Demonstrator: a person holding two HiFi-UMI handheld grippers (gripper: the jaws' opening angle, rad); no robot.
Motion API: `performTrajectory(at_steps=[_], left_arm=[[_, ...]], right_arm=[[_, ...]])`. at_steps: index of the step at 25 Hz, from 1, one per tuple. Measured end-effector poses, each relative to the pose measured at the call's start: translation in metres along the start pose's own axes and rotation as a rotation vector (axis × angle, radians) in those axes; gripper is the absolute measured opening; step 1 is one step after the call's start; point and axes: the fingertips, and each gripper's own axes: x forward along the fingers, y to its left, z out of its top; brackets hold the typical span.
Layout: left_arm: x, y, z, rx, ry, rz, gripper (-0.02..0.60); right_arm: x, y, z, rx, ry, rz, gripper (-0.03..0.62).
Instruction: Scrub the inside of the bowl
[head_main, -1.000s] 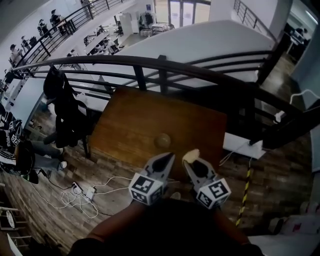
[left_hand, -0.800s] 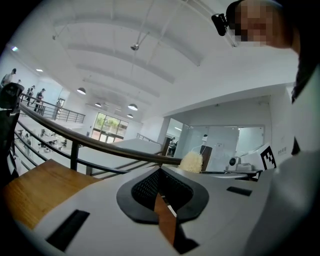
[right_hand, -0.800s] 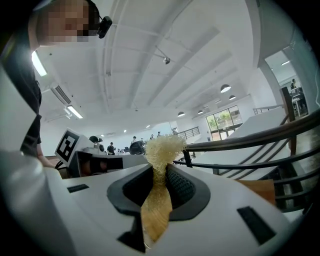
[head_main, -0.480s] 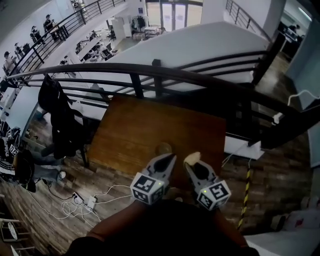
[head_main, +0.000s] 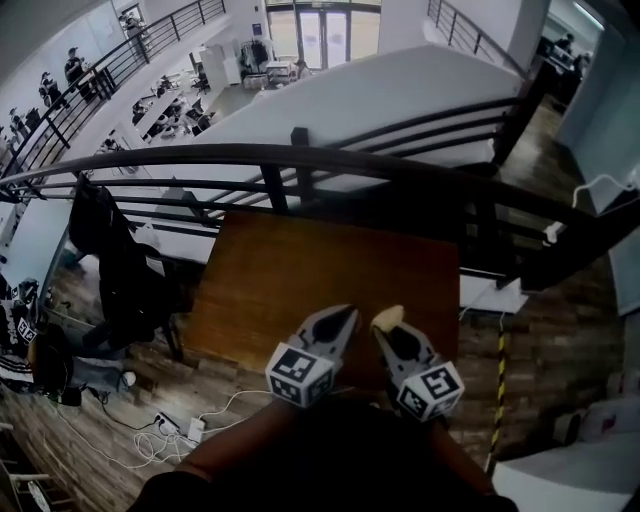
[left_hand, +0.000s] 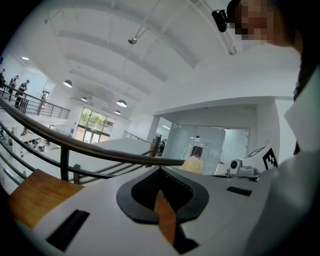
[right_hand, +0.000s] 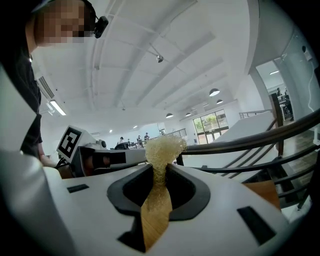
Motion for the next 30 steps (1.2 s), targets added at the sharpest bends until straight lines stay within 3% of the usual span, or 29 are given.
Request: performTrajectory(at_steps=[10,16,30], left_arm=[[-0.034,0.062,0.008,-0.019,0.013,-0.071,-0.002],[-0.043,0.092,0.005,-0.099,-0.012,-0.1,-0.002],[-0.026,0.128,-0.011,-0.129,0.046,-0.059,0.002]], right_arm=[[0.056,0.039,-0.005,0.013,0.007,-0.085,0.081],[0.078,0.058,-0.012,0.024,0.05,-0.096,0.081],[0.091,0.028,-0.026,0.035,0.103,-0.141,0.083]])
